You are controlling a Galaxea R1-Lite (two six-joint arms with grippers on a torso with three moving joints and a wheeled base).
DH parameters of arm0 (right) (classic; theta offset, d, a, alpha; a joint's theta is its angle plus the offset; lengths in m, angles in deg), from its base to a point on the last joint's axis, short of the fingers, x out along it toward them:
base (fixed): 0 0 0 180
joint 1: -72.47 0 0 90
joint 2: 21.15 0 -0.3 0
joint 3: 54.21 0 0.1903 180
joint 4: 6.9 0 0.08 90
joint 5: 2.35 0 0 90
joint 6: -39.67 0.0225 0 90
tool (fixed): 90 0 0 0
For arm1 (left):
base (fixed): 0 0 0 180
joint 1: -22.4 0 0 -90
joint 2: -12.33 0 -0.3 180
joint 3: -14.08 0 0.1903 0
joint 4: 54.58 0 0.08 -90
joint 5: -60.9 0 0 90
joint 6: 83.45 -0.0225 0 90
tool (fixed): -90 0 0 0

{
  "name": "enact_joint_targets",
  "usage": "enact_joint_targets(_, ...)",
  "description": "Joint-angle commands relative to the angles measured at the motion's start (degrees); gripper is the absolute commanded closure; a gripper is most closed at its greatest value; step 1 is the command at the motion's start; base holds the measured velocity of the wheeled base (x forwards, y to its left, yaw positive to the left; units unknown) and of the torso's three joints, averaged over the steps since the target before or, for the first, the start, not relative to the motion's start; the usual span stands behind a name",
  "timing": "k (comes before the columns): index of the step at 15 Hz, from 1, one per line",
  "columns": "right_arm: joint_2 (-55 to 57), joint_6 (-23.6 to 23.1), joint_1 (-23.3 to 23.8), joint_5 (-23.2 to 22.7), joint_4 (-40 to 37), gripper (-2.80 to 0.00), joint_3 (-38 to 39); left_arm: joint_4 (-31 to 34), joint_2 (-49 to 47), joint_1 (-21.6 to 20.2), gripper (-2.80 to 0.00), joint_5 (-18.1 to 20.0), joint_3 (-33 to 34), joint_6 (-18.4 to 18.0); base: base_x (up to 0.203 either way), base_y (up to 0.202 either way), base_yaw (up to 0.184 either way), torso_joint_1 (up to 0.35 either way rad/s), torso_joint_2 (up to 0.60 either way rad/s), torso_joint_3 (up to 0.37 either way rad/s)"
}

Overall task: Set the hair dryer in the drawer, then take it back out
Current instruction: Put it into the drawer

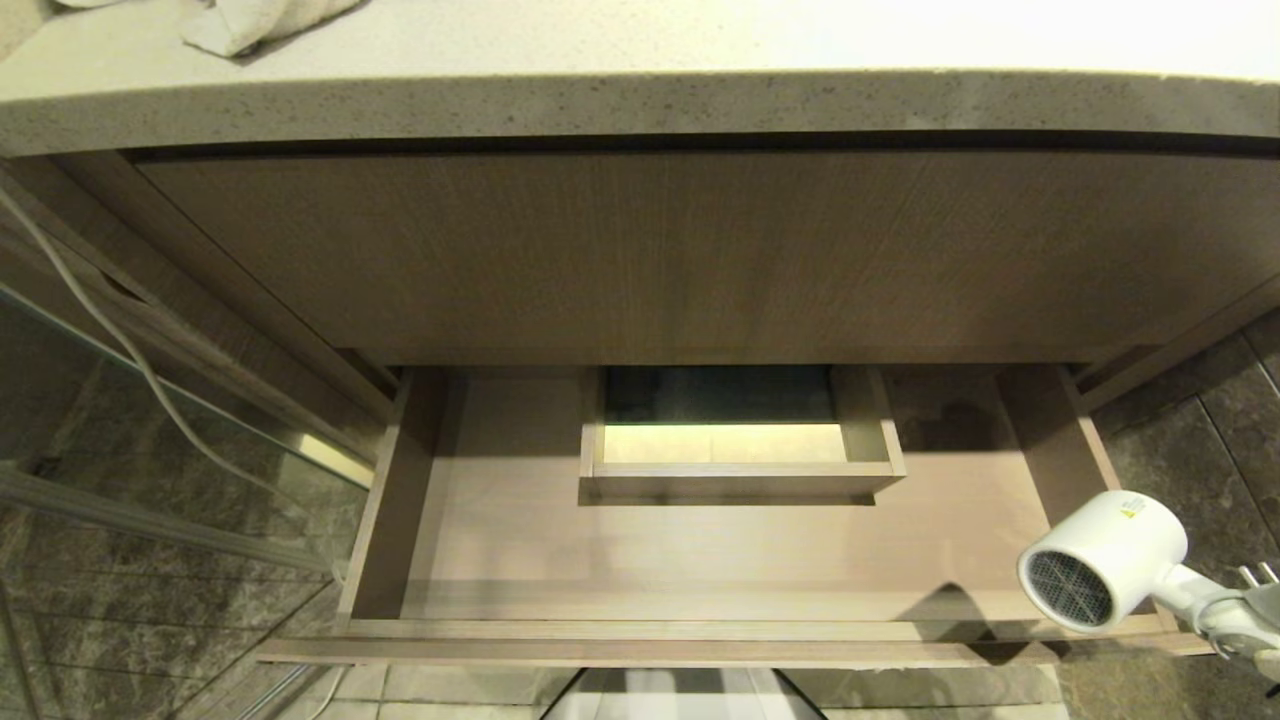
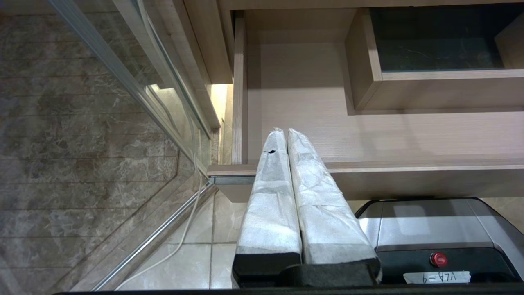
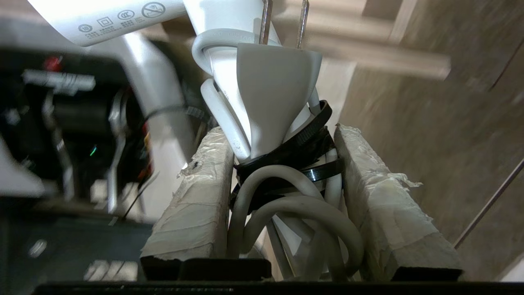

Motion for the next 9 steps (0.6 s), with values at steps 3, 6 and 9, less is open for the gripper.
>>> enact_joint_targets(3,5.4,-1.0,-0.2,-1.6,-6.7,0.00,-4.8,0.0,0.1,0.0,0.00,0.0,0.0,0.0,0.000,0.000,0.000,0.005,0.00,0.024)
enact_joint_targets(6,8.7,-1.1,-1.2,-1.2,-6.8,0.00,-5.2,0.0,0.0,0.0,0.00,0.0,0.0,0.0,0.000,0.000,0.000,0.000,0.00,0.000)
enact_joint_targets(9,14.4,-1.0,-1.3,-0.5,-6.4,0.00,-7.2,0.0,0.0,0.0,0.00,0.0,0.0,0.0,0.000,0.000,0.000,0.000,0.00,0.000)
